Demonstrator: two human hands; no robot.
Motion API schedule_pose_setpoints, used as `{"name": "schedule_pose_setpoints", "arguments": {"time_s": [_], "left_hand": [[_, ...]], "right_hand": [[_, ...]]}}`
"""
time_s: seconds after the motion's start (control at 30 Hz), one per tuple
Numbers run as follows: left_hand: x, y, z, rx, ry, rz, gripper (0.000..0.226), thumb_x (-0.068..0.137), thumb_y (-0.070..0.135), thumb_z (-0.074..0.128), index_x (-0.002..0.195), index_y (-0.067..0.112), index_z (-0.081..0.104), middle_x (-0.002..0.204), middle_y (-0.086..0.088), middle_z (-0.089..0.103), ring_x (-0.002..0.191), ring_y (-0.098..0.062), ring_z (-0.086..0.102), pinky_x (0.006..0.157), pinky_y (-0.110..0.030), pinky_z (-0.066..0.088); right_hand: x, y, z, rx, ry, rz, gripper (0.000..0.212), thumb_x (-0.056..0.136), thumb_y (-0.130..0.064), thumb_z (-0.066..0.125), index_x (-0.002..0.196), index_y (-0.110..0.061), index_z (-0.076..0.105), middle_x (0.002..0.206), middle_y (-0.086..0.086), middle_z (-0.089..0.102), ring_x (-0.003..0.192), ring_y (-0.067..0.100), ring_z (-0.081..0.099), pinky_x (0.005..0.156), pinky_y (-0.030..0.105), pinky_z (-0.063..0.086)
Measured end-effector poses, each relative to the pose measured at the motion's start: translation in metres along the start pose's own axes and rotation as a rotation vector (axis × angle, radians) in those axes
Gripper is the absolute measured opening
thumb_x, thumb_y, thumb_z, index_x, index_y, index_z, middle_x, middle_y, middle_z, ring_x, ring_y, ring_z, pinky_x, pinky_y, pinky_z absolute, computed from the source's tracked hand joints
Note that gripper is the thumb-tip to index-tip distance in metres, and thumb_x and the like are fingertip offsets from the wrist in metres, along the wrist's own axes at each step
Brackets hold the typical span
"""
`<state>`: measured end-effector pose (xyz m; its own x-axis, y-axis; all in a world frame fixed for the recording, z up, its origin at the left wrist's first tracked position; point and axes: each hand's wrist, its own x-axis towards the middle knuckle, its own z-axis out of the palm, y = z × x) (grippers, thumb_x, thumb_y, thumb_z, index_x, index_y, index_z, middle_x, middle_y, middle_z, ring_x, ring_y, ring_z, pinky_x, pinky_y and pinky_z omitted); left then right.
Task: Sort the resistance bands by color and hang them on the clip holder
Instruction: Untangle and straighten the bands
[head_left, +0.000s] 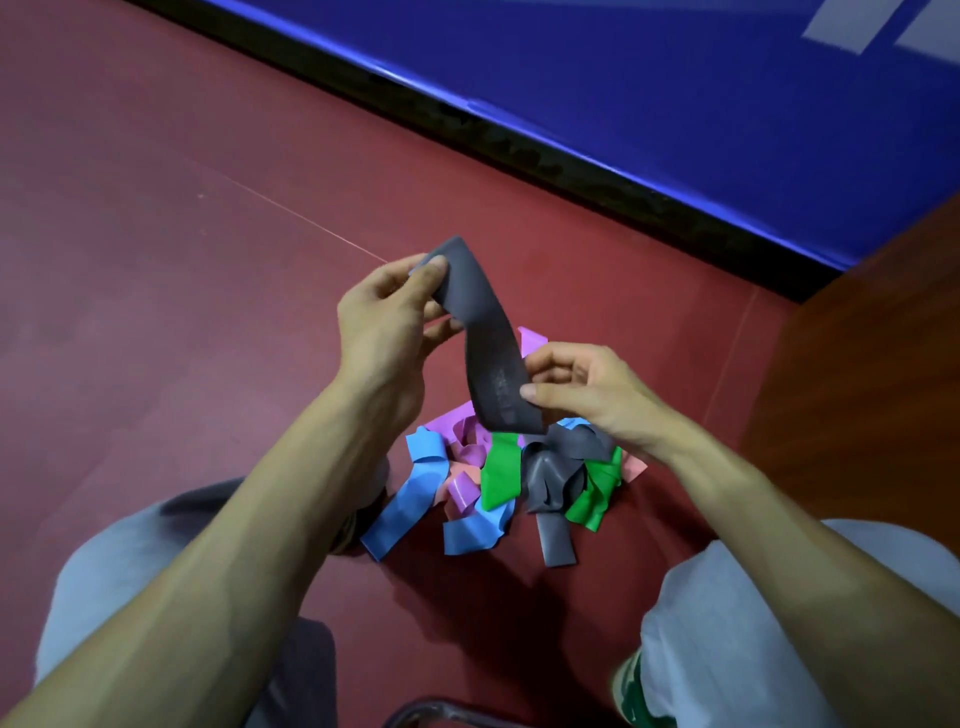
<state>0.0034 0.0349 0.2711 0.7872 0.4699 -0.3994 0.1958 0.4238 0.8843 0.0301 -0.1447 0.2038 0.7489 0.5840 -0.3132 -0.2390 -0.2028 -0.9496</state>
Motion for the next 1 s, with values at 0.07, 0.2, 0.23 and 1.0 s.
{"name": "schedule_pose_setpoints", "arguments": {"time_s": [0.07, 0.2, 0.23, 1.0], "left_hand": [[0.007, 0.001, -0.004, -0.110, 0.078, -0.129, 0.004, 0.091, 0.007, 0.061, 0.087, 0.009, 0.061, 0.073, -0.003, 0.061, 0.051, -0.008, 0.059, 0.050, -0.019, 0.051], [0.017, -0.001, -0.010, -0.302, 0.147, -0.320, 0.009, 0.091, 0.007, 0.061, 0.081, 0.008, 0.059, 0.072, -0.005, 0.062, 0.059, -0.012, 0.061, 0.053, -0.020, 0.055], [0.017, -0.002, -0.009, -0.325, 0.147, -0.328, 0.010, 0.091, 0.007, 0.061, 0.081, 0.008, 0.059, 0.067, -0.004, 0.064, 0.056, -0.012, 0.062, 0.053, -0.021, 0.056], [-0.010, -0.036, 0.007, 0.904, -0.330, 0.286, 0.023, 0.078, 0.015, 0.077, 0.095, 0.027, 0.070, 0.069, 0.016, 0.066, 0.059, 0.008, 0.060, 0.058, -0.010, 0.046]], "right_hand": [[-0.001, -0.002, -0.002, 0.042, 0.006, 0.014, 0.019, 0.078, -0.010, 0.071, 0.095, -0.009, 0.065, 0.088, 0.009, 0.066, 0.080, 0.012, 0.060, 0.070, 0.018, 0.049], [-0.003, -0.005, -0.002, 0.033, 0.042, 0.013, 0.017, 0.083, 0.005, 0.066, 0.095, -0.008, 0.065, 0.088, 0.009, 0.066, 0.082, 0.013, 0.061, 0.075, 0.020, 0.050], [-0.003, -0.006, -0.002, 0.020, 0.060, 0.003, 0.018, 0.083, 0.006, 0.066, 0.094, -0.009, 0.066, 0.087, 0.008, 0.066, 0.080, 0.012, 0.061, 0.075, 0.020, 0.051], [-0.005, -0.013, -0.004, 0.134, 0.487, -0.006, 0.024, 0.077, 0.000, 0.075, 0.091, -0.017, 0.065, 0.073, 0.010, 0.070, 0.058, 0.010, 0.064, 0.057, 0.021, 0.054]]}}
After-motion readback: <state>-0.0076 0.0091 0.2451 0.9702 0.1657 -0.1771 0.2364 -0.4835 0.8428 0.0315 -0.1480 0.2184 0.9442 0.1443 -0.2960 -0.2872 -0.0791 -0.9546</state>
